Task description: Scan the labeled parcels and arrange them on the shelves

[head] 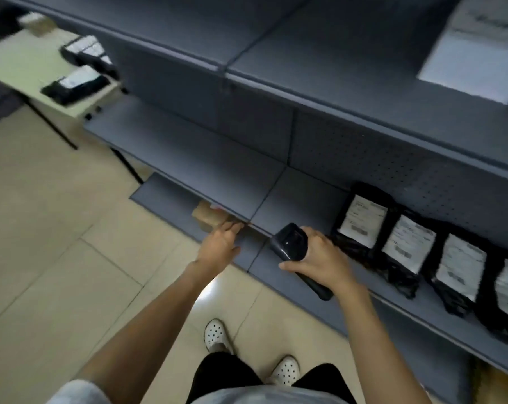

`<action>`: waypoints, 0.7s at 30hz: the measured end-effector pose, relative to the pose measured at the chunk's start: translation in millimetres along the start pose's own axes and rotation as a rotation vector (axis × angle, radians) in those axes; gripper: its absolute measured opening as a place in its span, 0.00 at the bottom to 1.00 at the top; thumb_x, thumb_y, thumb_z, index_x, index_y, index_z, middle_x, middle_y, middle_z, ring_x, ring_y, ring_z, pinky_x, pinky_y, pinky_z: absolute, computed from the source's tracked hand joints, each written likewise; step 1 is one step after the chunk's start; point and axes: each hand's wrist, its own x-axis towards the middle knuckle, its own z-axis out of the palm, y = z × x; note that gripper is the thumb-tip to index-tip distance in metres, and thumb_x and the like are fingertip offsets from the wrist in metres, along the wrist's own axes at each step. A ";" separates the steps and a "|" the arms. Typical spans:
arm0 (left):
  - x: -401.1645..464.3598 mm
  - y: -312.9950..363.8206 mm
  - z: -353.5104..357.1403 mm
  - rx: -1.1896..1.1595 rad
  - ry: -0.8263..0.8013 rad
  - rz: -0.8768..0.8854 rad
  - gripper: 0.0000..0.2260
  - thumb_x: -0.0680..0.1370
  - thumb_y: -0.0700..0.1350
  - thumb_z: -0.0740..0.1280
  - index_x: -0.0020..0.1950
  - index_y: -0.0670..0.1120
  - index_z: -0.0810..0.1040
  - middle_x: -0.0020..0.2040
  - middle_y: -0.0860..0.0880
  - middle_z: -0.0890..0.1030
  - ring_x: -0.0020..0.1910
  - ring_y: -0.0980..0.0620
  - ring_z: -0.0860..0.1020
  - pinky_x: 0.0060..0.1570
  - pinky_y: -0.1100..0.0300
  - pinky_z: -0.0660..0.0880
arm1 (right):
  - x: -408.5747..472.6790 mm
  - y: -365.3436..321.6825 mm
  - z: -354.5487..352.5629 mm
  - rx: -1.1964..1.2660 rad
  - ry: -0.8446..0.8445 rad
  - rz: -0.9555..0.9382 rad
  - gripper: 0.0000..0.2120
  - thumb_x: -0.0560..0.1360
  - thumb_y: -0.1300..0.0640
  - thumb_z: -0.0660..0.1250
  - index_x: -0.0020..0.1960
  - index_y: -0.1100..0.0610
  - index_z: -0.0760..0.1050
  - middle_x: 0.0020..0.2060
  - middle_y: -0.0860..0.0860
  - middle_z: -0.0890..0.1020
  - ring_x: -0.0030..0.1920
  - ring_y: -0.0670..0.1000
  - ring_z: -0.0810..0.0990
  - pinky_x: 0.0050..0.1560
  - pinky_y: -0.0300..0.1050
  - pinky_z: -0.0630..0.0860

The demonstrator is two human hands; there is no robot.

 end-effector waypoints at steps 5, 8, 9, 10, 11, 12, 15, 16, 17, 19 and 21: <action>-59.5 -107.0 -39.8 0.001 0.118 -0.170 0.29 0.77 0.48 0.70 0.76 0.45 0.65 0.73 0.45 0.69 0.72 0.44 0.66 0.69 0.55 0.64 | 30.2 -109.0 35.4 -0.138 -0.087 -0.192 0.45 0.59 0.34 0.78 0.71 0.47 0.67 0.64 0.49 0.77 0.61 0.56 0.78 0.56 0.52 0.77; -96.6 -172.9 -56.9 0.013 0.172 -0.247 0.28 0.79 0.49 0.68 0.77 0.47 0.63 0.73 0.46 0.68 0.72 0.45 0.65 0.69 0.55 0.64 | 40.8 -180.1 71.5 -0.197 -0.128 -0.293 0.47 0.60 0.35 0.78 0.73 0.48 0.65 0.66 0.50 0.76 0.63 0.56 0.77 0.58 0.52 0.76; -107.9 -196.5 -62.5 0.016 0.187 -0.273 0.28 0.79 0.49 0.68 0.76 0.46 0.64 0.73 0.46 0.69 0.72 0.46 0.66 0.69 0.55 0.65 | 44.2 -204.6 85.4 -0.213 -0.148 -0.319 0.48 0.61 0.35 0.78 0.74 0.49 0.64 0.67 0.50 0.75 0.64 0.56 0.77 0.59 0.51 0.76; -118.5 -219.7 -69.9 0.016 0.194 -0.299 0.27 0.79 0.48 0.68 0.76 0.46 0.64 0.73 0.46 0.69 0.72 0.46 0.66 0.69 0.55 0.65 | 48.2 -228.6 99.6 -0.231 -0.162 -0.341 0.48 0.61 0.35 0.78 0.74 0.50 0.64 0.67 0.50 0.75 0.64 0.56 0.76 0.59 0.50 0.75; -128.5 -243.8 -78.5 0.012 0.196 -0.320 0.27 0.79 0.47 0.68 0.76 0.46 0.64 0.72 0.46 0.69 0.72 0.45 0.66 0.68 0.56 0.65 | 52.8 -253.0 113.7 -0.244 -0.171 -0.366 0.47 0.61 0.36 0.78 0.74 0.50 0.64 0.67 0.50 0.75 0.64 0.55 0.76 0.57 0.49 0.74; -138.1 -268.0 -87.3 0.005 0.203 -0.338 0.27 0.79 0.46 0.68 0.76 0.45 0.65 0.72 0.45 0.70 0.72 0.45 0.66 0.68 0.55 0.66 | 57.1 -277.4 127.4 -0.252 -0.182 -0.396 0.46 0.61 0.36 0.79 0.73 0.50 0.65 0.66 0.50 0.75 0.63 0.55 0.76 0.55 0.47 0.74; -166.8 -345.0 -117.4 -0.011 0.248 -0.412 0.26 0.78 0.42 0.67 0.75 0.45 0.66 0.71 0.45 0.71 0.71 0.44 0.67 0.65 0.54 0.69 | 69.8 -356.6 166.2 -0.273 -0.222 -0.488 0.47 0.63 0.37 0.79 0.75 0.52 0.63 0.68 0.51 0.73 0.65 0.54 0.75 0.57 0.47 0.73; -175.5 -370.0 -127.8 -0.017 0.264 -0.441 0.26 0.77 0.41 0.67 0.75 0.45 0.66 0.71 0.45 0.71 0.71 0.44 0.67 0.64 0.54 0.69 | 73.5 -382.9 177.5 -0.280 -0.230 -0.509 0.47 0.64 0.37 0.78 0.75 0.51 0.62 0.69 0.50 0.72 0.66 0.54 0.74 0.59 0.49 0.73; -182.2 -392.4 -137.2 -0.020 0.283 -0.463 0.26 0.77 0.40 0.67 0.75 0.45 0.66 0.71 0.46 0.71 0.71 0.44 0.67 0.63 0.54 0.69 | 76.8 -406.2 187.2 -0.285 -0.233 -0.530 0.48 0.64 0.36 0.78 0.76 0.51 0.61 0.69 0.50 0.72 0.66 0.53 0.74 0.61 0.51 0.74; -192.6 -435.4 -155.2 -0.018 0.311 -0.504 0.26 0.77 0.40 0.66 0.75 0.45 0.66 0.70 0.46 0.71 0.70 0.44 0.67 0.62 0.54 0.69 | 84.1 -449.4 205.3 -0.294 -0.226 -0.571 0.48 0.64 0.35 0.77 0.76 0.50 0.61 0.70 0.49 0.72 0.66 0.53 0.74 0.61 0.52 0.74; -199.2 -473.2 -168.9 -0.030 0.308 -0.544 0.26 0.77 0.41 0.66 0.75 0.45 0.67 0.70 0.46 0.72 0.69 0.43 0.68 0.62 0.54 0.70 | 93.7 -485.1 221.0 -0.316 -0.226 -0.598 0.47 0.65 0.35 0.77 0.76 0.50 0.61 0.69 0.49 0.72 0.66 0.53 0.74 0.61 0.51 0.73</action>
